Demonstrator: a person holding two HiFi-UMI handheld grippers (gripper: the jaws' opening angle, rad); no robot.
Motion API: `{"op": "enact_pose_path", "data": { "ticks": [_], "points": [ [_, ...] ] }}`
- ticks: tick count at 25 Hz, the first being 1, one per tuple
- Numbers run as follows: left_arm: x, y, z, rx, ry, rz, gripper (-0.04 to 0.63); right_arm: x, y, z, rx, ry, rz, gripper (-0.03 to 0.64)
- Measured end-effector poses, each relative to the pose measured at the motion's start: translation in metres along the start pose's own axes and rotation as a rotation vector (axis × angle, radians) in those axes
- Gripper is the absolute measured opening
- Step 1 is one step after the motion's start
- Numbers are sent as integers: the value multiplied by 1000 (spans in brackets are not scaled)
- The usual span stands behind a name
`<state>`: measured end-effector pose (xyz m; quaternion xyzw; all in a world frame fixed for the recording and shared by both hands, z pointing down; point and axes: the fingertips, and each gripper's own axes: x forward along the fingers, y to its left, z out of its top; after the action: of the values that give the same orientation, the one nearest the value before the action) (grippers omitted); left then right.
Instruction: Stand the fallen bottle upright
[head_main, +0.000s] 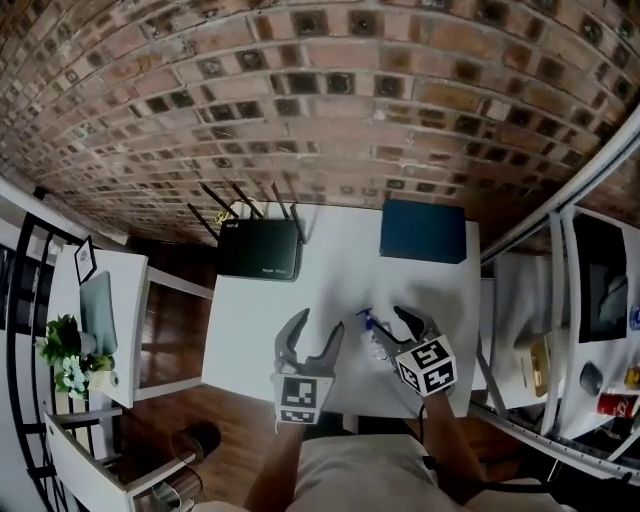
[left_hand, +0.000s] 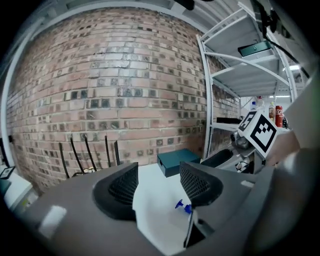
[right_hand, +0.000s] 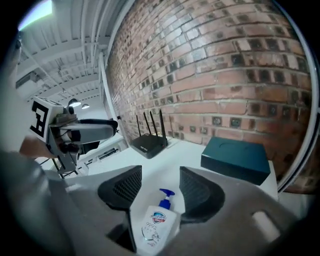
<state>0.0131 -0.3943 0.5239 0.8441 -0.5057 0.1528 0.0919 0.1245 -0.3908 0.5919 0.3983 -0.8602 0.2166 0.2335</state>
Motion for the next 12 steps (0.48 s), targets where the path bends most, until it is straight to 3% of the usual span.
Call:
{"op": "enact_pose_path", "data": {
  "ticks": [4, 7, 12],
  "points": [
    [14, 3, -23, -35, 61, -26, 281, 32, -4, -29, -36, 177, 1, 222],
    [23, 8, -40, -79, 97, -37, 281, 52, -7, -53, -7, 298, 9, 222],
    [41, 16, -75, -144, 175, -62, 281, 86, -8, -81, 54, 404, 48, 222]
  ]
}}
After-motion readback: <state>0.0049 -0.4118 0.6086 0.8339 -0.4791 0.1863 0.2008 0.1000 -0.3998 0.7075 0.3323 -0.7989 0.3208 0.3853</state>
